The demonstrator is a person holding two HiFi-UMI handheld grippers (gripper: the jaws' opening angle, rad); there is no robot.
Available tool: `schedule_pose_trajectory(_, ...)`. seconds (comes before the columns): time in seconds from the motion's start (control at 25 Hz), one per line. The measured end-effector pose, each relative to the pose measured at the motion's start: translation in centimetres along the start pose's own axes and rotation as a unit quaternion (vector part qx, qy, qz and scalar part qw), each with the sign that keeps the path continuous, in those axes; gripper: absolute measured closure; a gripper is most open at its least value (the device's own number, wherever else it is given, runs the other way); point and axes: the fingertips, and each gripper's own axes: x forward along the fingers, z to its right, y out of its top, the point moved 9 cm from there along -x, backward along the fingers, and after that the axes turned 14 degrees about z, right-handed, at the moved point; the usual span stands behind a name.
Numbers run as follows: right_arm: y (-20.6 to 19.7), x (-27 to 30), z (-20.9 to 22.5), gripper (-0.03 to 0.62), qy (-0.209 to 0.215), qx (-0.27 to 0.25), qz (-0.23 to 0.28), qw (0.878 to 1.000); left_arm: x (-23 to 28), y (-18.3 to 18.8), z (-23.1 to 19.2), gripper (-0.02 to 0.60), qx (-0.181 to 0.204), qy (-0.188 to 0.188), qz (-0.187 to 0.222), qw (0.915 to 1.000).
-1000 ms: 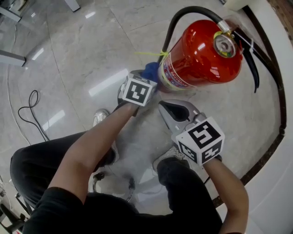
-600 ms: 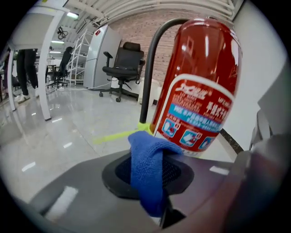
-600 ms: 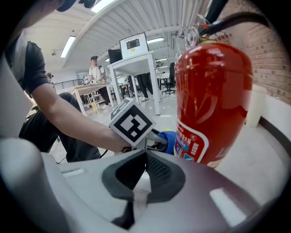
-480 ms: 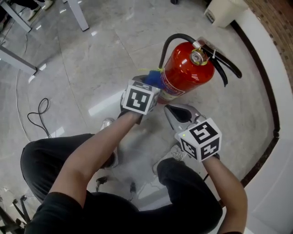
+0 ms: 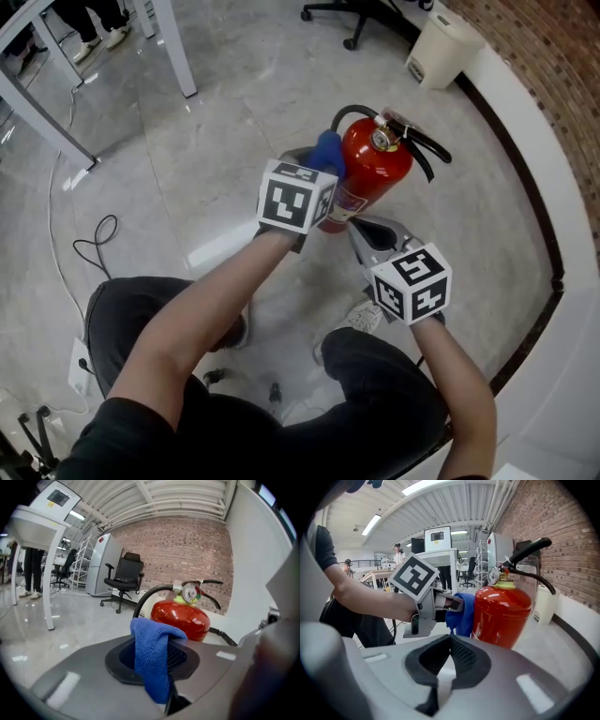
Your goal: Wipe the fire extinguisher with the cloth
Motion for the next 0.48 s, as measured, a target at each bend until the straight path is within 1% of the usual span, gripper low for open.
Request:
schedule_pose_trajectory(0.08,0.4,-0.1,-0.6,0.591,0.004,-0.011,0.004,1.0,-0.5,0.9,0.4,0.512,-0.007,0.002,0.014,0.9999)
schedule_pose_trajectory(0.16,0.6,-0.1,-1.1,0.591,0.009,-0.023,0.006,1.0,-1.1,1.5,0.9,0.512,0.002,-0.008,0.025,0.9997)
schedule_pose_trajectory(0.28,0.7,-0.2,-1.2,0.591,0.005,-0.021,0.015,1.0,-1.6,2.2,1.5,0.512,0.015,-0.023,0.036,0.999)
schedule_pose_trajectory(0.4,1.0,-0.2,-1.1,0.591,-0.004,-0.018,0.026,0.999,-1.7,2.0,1.5,0.512,0.023,-0.025,0.034,0.9989)
schedule_pose_trajectory(0.48,0.9,-0.2,-0.7,0.591,-0.007,-0.016,0.026,0.999,-1.5,1.5,1.5,0.512,0.028,-0.024,0.025,0.999)
